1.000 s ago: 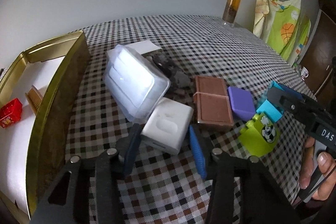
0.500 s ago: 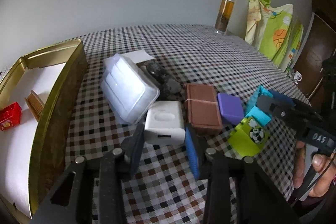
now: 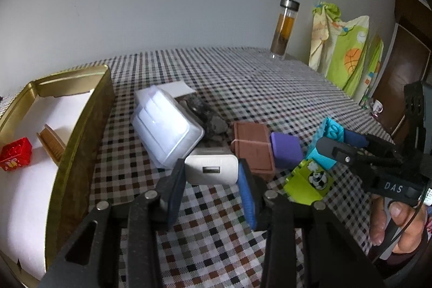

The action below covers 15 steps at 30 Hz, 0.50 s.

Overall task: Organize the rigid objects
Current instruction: 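Grasp the white charger with the left tool while the right tool grasps the blue brick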

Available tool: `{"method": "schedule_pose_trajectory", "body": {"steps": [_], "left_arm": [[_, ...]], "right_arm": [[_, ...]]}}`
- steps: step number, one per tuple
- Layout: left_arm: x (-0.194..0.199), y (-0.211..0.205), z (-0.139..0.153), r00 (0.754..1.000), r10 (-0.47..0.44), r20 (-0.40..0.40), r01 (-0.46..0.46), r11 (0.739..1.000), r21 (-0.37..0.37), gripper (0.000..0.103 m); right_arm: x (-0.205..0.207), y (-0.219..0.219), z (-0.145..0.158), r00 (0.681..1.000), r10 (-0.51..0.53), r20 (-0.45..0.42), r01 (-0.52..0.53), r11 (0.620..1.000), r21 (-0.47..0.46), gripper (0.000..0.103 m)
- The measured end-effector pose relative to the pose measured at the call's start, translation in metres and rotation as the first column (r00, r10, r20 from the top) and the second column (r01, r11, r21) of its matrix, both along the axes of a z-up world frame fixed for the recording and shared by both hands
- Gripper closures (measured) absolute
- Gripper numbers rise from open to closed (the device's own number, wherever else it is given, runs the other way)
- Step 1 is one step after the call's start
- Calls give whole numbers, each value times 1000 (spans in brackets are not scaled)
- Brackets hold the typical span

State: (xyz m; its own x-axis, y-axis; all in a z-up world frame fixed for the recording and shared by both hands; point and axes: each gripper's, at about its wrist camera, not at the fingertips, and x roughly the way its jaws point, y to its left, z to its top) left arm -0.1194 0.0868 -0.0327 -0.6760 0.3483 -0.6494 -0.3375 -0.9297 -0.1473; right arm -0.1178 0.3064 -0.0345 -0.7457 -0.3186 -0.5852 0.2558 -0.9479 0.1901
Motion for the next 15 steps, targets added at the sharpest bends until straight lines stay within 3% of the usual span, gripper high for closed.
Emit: {"method": "schedule_pose_trajectory", "body": {"steps": [15], "left_arm": [[13, -4, 12, 993, 38, -108, -39, 999, -1, 66]], "right_arm": [[12, 7, 10, 996, -11, -90, 8, 999, -36, 30]]}}
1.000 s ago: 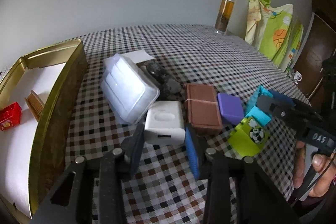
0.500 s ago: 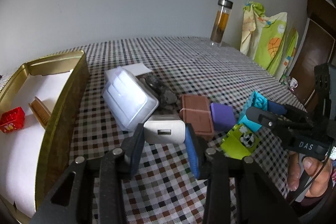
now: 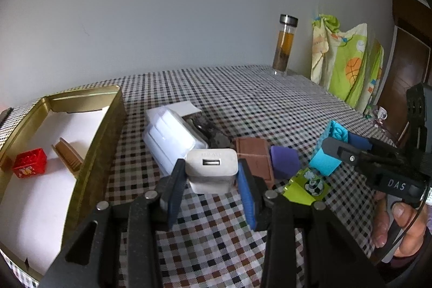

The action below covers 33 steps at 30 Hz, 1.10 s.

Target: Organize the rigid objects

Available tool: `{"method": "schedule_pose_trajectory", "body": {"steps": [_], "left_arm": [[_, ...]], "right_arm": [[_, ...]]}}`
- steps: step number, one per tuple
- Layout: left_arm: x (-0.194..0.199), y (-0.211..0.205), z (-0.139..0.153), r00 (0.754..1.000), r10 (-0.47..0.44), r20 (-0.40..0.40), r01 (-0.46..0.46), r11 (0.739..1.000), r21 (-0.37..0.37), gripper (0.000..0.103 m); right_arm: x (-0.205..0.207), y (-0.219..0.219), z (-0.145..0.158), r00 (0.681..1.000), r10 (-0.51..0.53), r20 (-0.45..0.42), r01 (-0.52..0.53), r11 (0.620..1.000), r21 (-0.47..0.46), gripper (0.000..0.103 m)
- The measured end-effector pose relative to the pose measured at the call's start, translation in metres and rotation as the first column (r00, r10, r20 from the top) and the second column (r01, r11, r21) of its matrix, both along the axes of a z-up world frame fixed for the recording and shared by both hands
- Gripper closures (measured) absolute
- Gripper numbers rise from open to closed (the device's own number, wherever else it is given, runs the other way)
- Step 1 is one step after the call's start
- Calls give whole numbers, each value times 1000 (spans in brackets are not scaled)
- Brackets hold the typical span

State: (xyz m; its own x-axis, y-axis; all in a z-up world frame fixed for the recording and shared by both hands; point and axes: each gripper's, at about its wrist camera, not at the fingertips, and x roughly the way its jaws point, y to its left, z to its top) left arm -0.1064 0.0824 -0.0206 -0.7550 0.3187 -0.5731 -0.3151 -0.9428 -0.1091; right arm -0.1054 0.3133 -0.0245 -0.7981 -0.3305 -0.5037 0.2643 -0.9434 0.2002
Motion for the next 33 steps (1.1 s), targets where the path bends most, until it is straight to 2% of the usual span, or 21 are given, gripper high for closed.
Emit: {"method": "schedule_pose_trajectory", "body": {"steps": [5, 33], "left_arm": [[7, -4, 4, 999, 13, -47, -13, 1000, 12, 66], [25, -11, 14, 983, 87, -160, -85, 996, 18, 66]], "right_arm": [[9, 1, 6, 997, -19, -77, 19, 1000, -7, 30], [26, -3, 14, 984, -12, -181, 8, 1000, -20, 29]]}}
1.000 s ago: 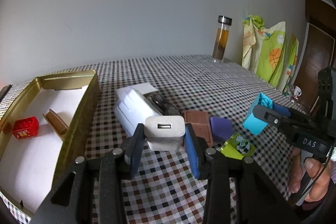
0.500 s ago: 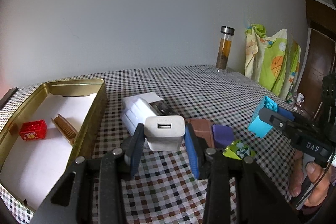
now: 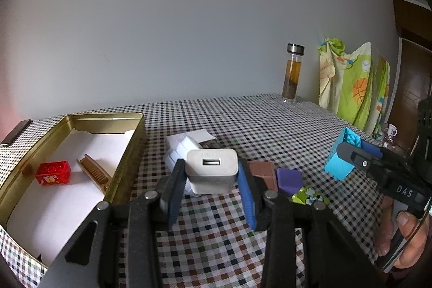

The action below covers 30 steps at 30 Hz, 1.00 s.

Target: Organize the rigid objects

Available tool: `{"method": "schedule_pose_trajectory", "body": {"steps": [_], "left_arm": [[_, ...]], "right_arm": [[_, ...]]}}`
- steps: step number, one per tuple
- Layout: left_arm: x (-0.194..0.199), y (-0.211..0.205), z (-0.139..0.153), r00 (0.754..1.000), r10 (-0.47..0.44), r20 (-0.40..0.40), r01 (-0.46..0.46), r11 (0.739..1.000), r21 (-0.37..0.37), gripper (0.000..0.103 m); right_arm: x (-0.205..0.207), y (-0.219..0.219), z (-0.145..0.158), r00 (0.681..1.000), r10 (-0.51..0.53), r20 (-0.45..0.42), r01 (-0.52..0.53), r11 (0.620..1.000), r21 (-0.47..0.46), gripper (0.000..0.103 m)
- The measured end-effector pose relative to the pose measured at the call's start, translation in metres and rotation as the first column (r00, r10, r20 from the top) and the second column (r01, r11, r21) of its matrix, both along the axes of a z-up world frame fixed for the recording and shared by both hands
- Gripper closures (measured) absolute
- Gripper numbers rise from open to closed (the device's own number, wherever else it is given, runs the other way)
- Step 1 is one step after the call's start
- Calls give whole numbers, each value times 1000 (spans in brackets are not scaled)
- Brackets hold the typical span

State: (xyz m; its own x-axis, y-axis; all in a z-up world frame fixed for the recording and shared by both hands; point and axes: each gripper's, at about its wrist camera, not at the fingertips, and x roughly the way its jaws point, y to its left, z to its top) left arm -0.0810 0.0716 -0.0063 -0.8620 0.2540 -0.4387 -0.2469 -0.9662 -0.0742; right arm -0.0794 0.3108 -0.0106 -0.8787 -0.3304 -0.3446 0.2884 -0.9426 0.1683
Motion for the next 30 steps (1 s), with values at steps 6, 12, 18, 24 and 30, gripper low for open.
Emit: {"method": "schedule_pose_trajectory", "body": {"steps": [6, 12, 18, 24, 30], "left_arm": [[3, -2, 1, 1000, 12, -17, -12, 1000, 0, 66], [5, -3, 3, 999, 23, -32, -23, 1000, -2, 66], [8, -3, 4, 998, 36, -50, -36, 999, -5, 66], [11, -5, 5, 997, 50, -64, -51, 999, -4, 66], [13, -7, 6, 994, 72, -82, -73, 997, -1, 66]], "right_arm": [[4, 1, 1, 1000, -3, -26, 3, 1000, -7, 29], [11, 4, 2, 997, -8, -71, 7, 1000, -16, 29], [12, 5, 4, 996, -12, -91, 10, 1000, -20, 29], [22, 7, 6, 989, -30, -146, 25, 999, -33, 29], [26, 7, 10, 985, -40, -168, 33, 999, -43, 29]]}}
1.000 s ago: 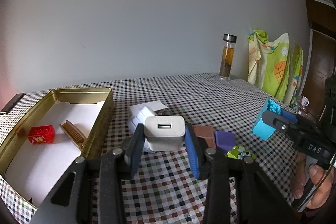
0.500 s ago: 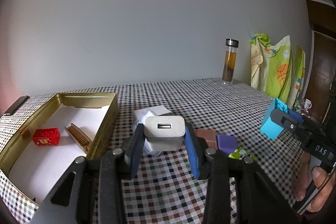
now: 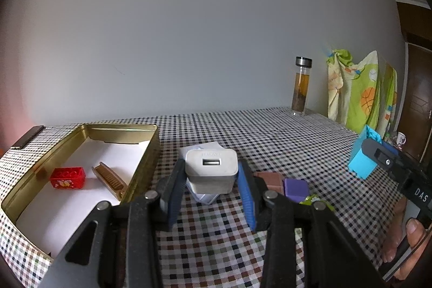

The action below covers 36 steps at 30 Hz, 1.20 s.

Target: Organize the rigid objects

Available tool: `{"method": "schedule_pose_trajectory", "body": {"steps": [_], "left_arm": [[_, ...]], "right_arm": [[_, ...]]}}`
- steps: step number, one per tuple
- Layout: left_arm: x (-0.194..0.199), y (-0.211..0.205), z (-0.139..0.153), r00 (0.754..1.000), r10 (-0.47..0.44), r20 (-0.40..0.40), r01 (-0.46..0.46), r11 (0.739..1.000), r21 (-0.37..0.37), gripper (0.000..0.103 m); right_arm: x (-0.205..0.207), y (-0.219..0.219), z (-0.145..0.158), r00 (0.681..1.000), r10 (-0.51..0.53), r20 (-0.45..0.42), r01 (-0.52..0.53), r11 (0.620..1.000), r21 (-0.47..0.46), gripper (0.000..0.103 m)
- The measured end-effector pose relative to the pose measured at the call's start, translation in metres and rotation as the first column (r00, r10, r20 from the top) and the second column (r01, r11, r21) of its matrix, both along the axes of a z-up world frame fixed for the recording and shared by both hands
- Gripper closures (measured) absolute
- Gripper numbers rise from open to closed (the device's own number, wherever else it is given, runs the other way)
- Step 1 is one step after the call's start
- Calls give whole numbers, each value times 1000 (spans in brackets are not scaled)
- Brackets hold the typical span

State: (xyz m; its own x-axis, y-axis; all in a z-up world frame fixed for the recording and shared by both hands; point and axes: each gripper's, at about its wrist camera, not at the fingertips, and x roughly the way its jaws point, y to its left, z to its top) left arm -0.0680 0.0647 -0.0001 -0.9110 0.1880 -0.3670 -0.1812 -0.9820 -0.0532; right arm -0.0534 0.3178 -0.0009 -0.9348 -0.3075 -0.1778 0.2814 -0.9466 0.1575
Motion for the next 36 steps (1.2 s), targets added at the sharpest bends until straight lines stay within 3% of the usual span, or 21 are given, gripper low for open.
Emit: {"method": "schedule_pose_trajectory", "body": {"steps": [11, 27, 36], "left_arm": [[6, -7, 3, 998, 48, -42, -48, 999, 12, 66], [11, -29, 3, 994, 105, -39, -103, 994, 43, 66], [15, -45, 2, 989, 143, -32, -141, 989, 43, 66]], "right_arm": [[3, -11, 3, 1000, -12, -7, 12, 1000, 11, 29], [6, -42, 5, 1000, 14, 2, -14, 999, 33, 29], [12, -77, 4, 996, 89, 5, -90, 995, 47, 29]]}}
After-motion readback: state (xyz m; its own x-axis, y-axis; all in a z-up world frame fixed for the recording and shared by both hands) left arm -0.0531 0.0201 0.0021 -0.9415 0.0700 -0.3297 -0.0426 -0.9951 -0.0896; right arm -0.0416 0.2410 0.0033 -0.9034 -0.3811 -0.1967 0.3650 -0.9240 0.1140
